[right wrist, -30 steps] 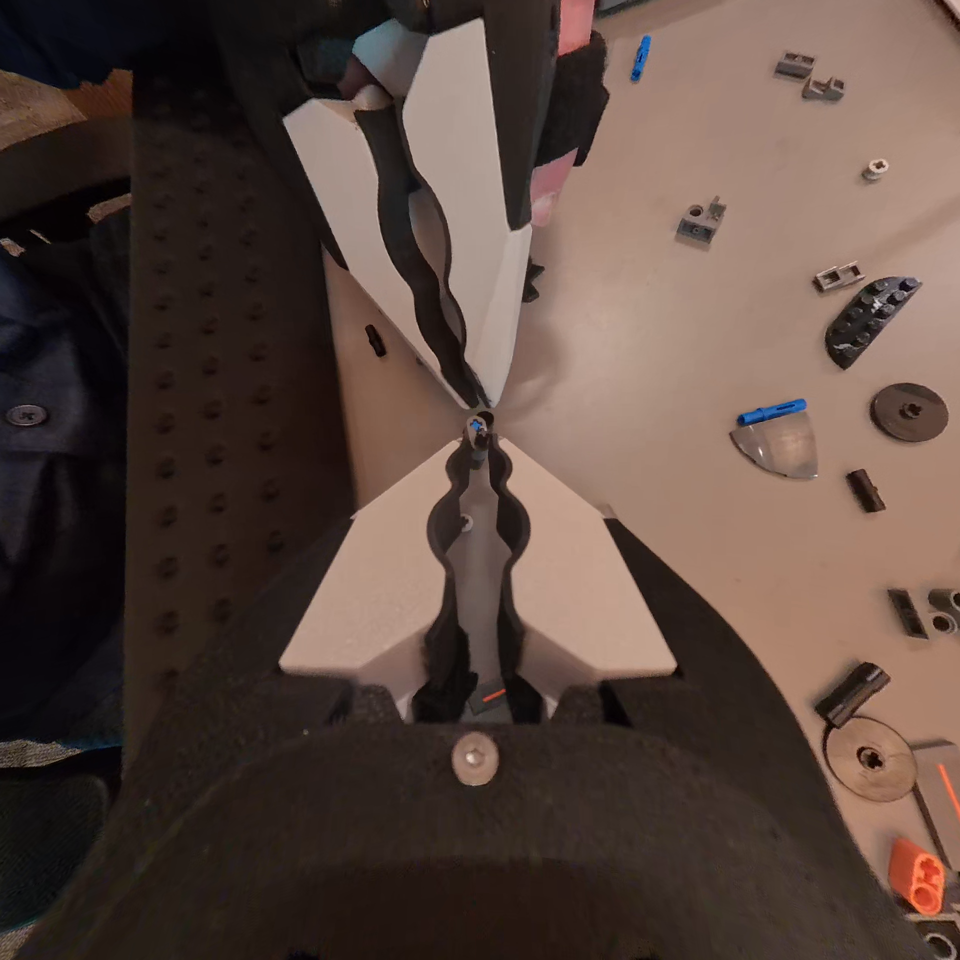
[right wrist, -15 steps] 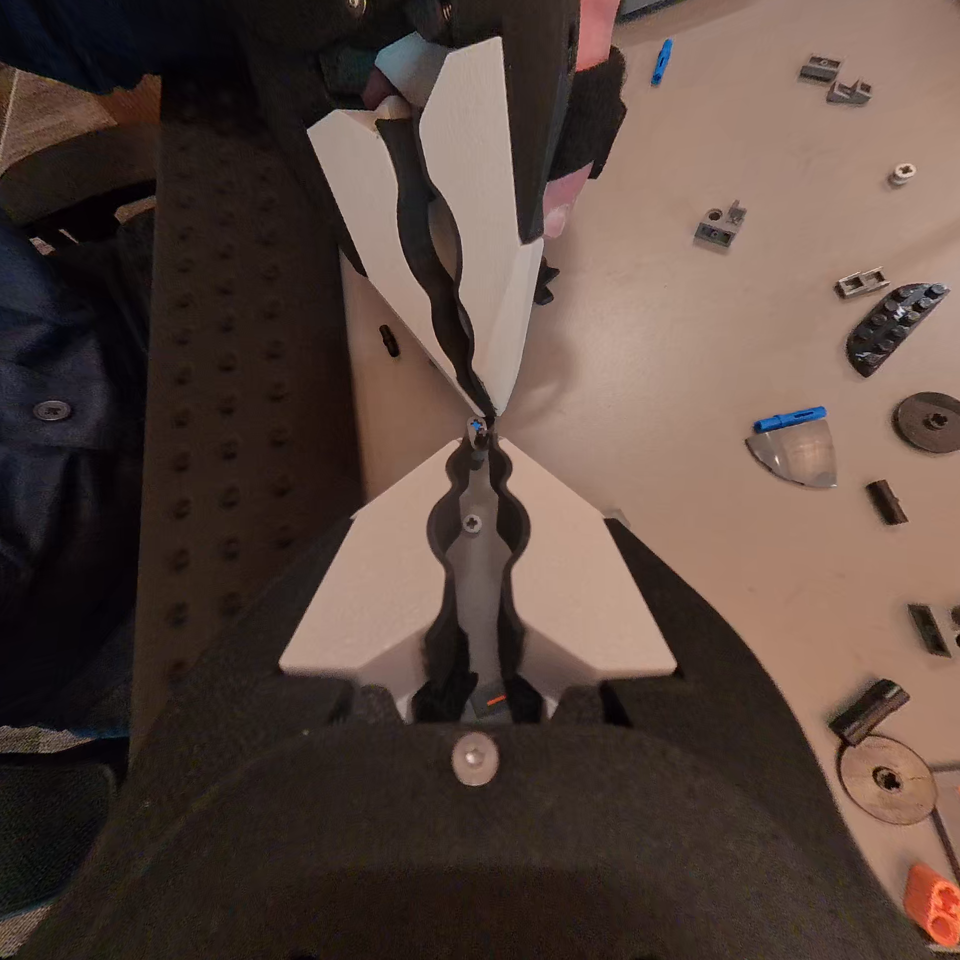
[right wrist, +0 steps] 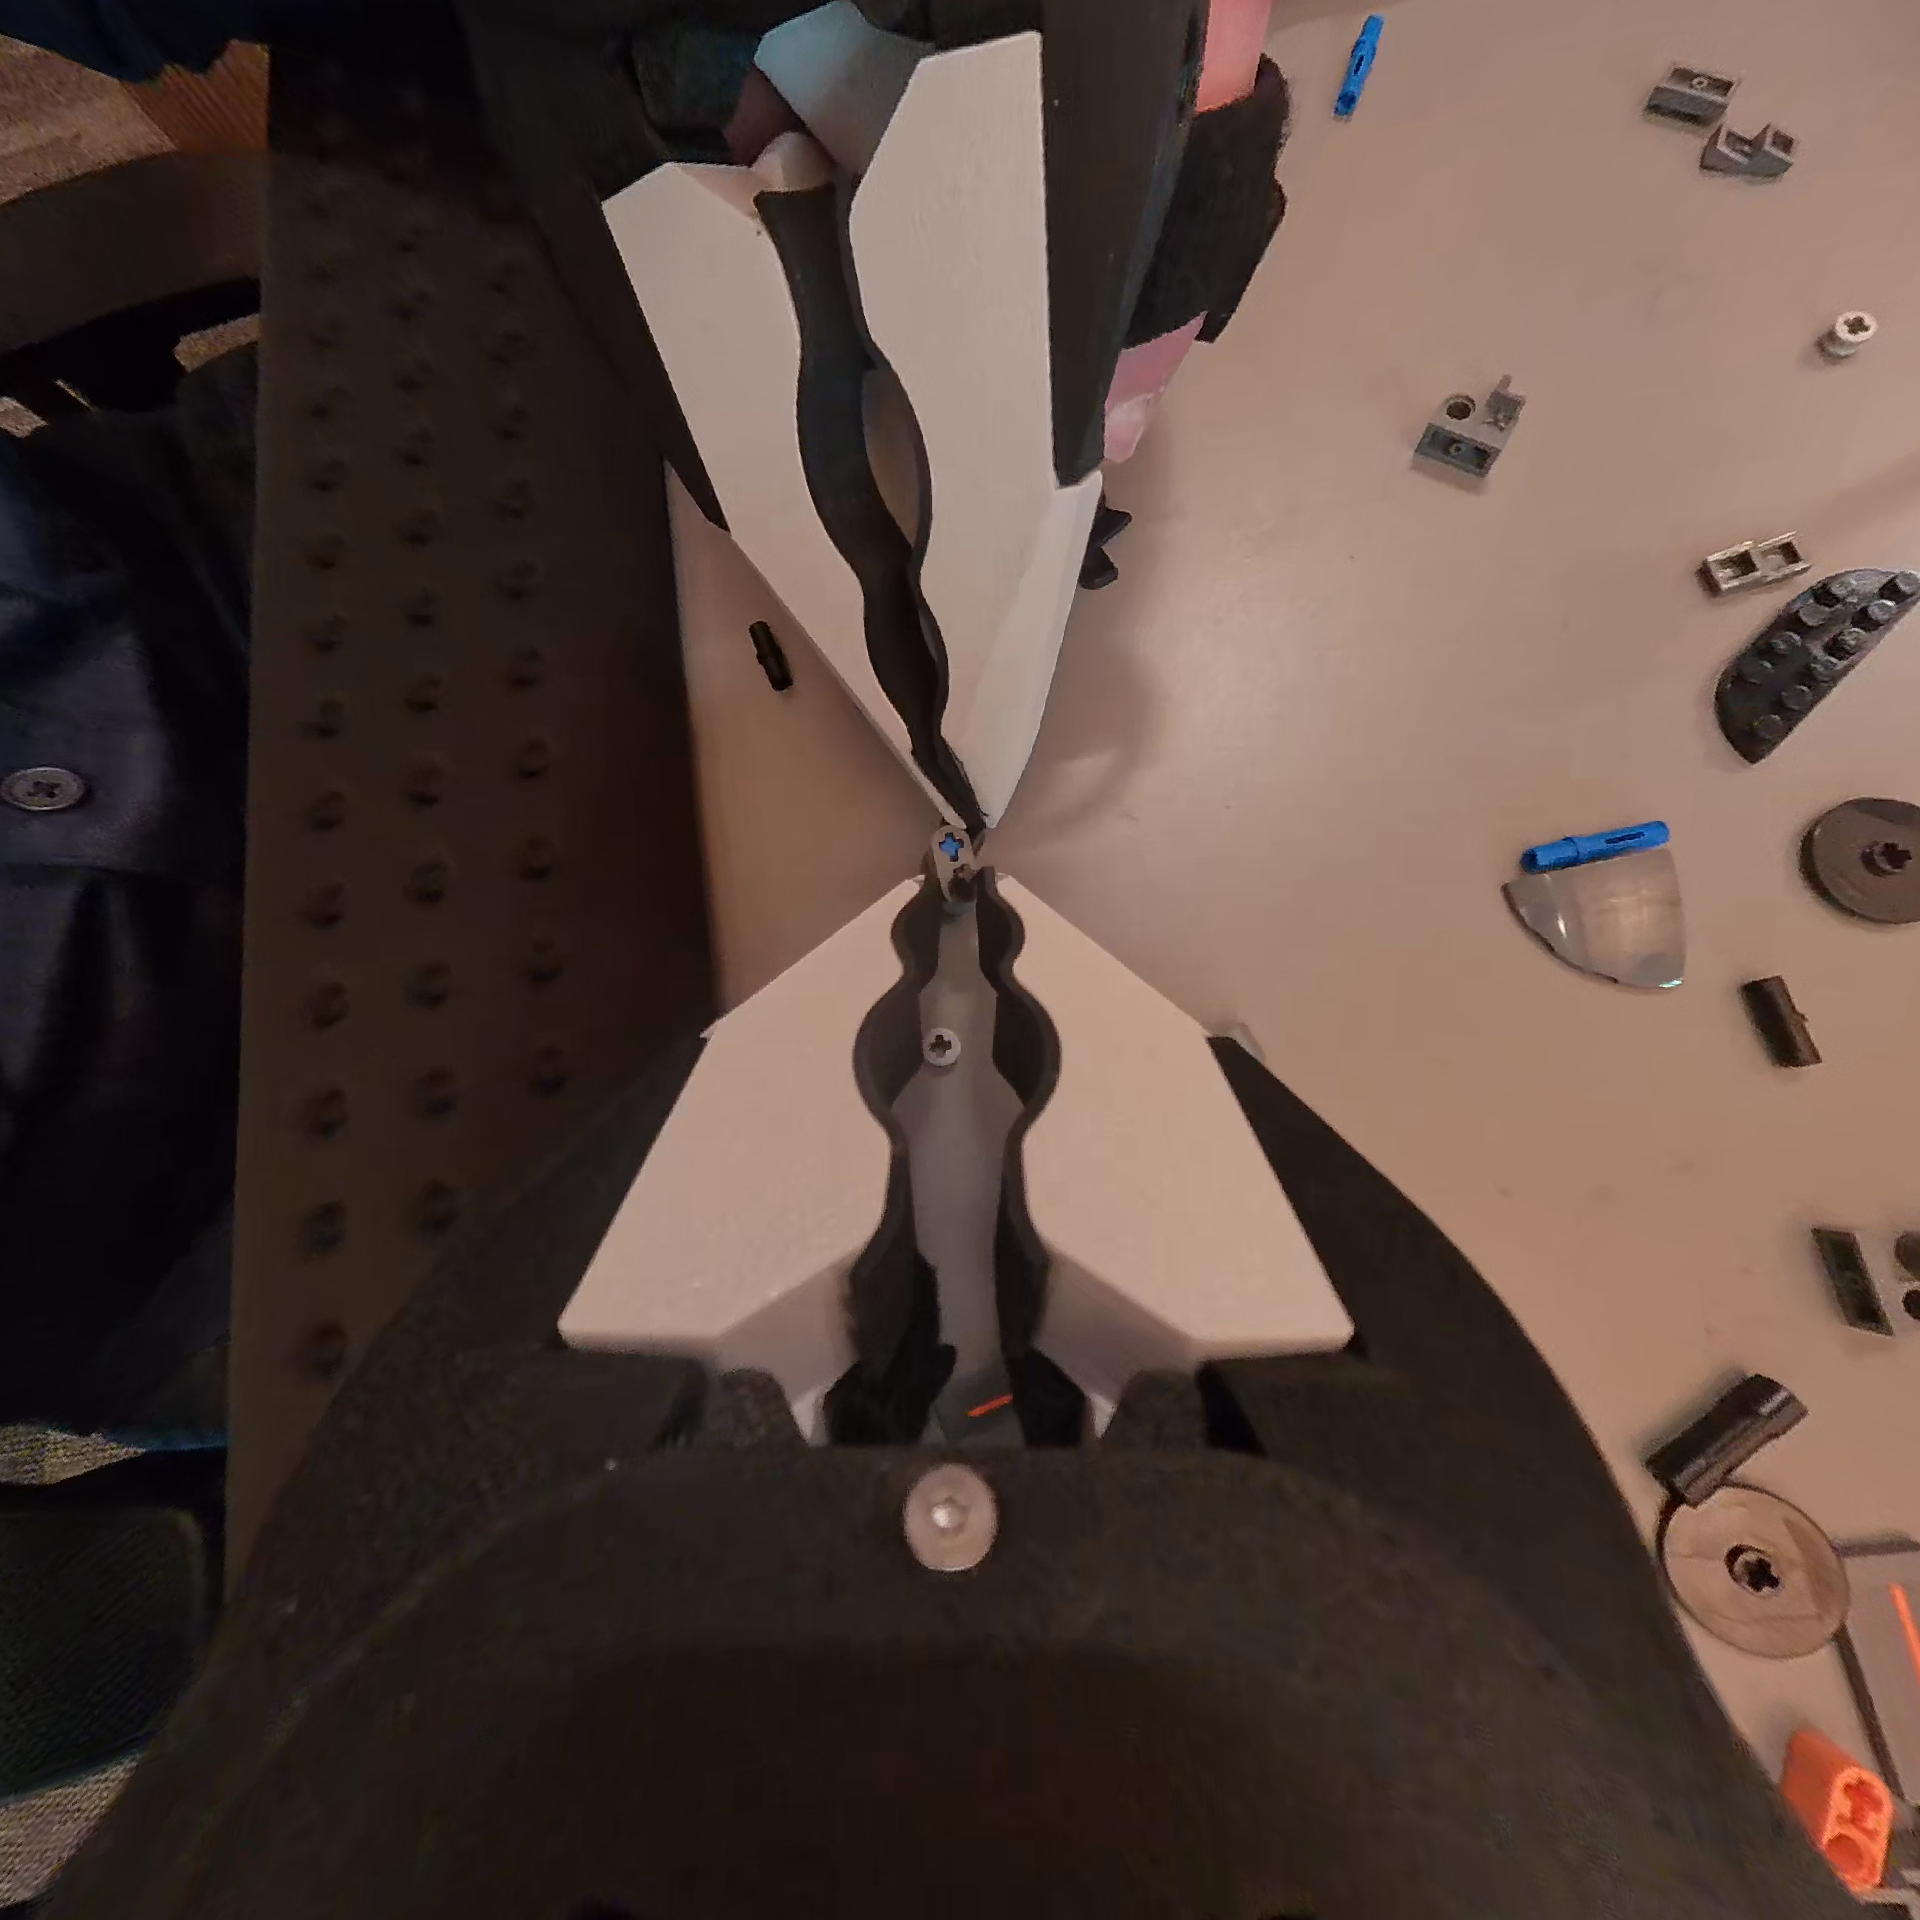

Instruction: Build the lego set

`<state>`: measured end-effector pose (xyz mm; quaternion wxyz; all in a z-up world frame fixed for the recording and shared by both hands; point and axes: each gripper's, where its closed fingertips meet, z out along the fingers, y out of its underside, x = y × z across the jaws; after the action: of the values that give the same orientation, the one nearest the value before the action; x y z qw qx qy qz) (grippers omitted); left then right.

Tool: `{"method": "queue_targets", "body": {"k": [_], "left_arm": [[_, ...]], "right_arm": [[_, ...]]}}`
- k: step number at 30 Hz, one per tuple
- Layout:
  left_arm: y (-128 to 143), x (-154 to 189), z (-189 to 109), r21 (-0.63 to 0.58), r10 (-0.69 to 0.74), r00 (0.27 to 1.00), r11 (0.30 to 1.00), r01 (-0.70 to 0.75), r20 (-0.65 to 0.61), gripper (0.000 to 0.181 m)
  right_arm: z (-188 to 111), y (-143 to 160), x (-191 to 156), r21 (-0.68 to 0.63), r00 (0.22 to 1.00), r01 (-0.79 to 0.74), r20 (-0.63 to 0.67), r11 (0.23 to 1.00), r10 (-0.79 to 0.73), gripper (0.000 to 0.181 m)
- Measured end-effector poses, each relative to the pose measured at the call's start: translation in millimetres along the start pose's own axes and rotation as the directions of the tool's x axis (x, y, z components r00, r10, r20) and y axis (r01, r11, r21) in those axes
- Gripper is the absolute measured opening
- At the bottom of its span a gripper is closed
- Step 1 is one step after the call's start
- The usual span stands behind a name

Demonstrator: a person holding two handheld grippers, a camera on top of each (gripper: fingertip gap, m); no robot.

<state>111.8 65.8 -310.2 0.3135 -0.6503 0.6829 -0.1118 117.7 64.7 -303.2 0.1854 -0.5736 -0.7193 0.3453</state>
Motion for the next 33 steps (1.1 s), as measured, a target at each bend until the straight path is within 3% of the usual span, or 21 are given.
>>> {"method": "queue_targets", "body": {"k": [16,33], "left_arm": [[0.2,6.5,-1.3,-0.017,0.102,0.992,0.995,-0.102,0.069,0.000],[1.3,6.5,-1.5,-0.213,0.271,0.925,0.953,-0.218,0.267,0.000]], "right_arm": [[3.0,1.2,-2.1,-0.063,0.994,0.087,-0.054,0.994,-0.091,0.004],[3.1,2.5,-2.1,-0.188,0.980,0.164,-0.081,0.968,-0.182,0.004]]}}
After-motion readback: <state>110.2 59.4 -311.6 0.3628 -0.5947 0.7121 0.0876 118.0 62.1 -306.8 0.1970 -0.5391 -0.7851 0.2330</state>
